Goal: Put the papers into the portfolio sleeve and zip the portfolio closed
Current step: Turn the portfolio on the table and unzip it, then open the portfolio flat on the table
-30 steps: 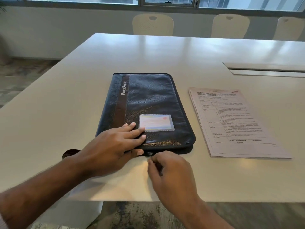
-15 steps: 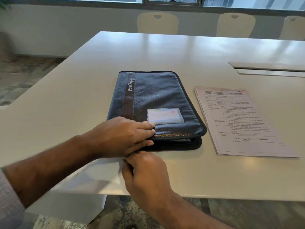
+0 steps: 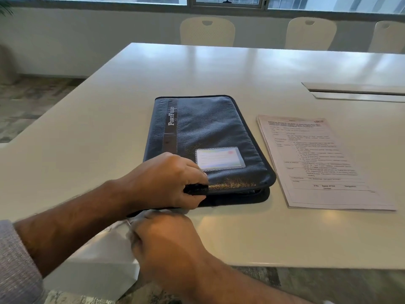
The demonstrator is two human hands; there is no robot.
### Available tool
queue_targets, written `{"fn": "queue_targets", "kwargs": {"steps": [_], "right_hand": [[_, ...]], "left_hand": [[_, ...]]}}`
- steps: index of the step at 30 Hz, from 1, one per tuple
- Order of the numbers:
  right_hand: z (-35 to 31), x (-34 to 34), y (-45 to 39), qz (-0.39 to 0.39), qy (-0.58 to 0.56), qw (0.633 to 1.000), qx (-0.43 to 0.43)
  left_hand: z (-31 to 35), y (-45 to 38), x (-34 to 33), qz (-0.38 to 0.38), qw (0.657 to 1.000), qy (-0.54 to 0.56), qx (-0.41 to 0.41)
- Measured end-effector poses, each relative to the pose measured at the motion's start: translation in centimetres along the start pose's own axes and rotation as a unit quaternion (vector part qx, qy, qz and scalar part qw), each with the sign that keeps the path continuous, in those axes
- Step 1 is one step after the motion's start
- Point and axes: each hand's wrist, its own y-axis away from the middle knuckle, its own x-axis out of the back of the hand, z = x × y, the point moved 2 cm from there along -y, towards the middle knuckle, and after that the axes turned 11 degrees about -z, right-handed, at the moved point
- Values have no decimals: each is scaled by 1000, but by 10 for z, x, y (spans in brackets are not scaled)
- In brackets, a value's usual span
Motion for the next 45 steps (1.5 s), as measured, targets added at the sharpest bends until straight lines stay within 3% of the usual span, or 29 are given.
{"fn": "queue_targets", "kwargs": {"steps": [5,8,15,19,26,31,38,42,45], "right_hand": [[3,59,25,-31,7,999,27],[17,74,41,-29,17,999,-11],[73,102,54,168,40,977,-123],[85,105,44,146,12,982,-120],[95,99,24,-16,49,987,-149],[99,100,25,-36,56,986,-155],[100,103,32,-50,58,984,-159],[102,104,34,-53,52,985,-156],[103,105,35,-56,47,985,-156]], "left_hand": [[-3,15,4,55,998,31,9],[-2,23,5,106,994,29,9],[2,40,-2,284,958,-12,31],[8,49,-14,408,909,-4,91],[9,68,-15,520,827,-10,211],[-2,89,-17,572,755,38,319],[-21,113,-21,592,682,130,409],[-25,126,-21,592,595,255,480],[-32,136,-26,621,503,365,478]]}}
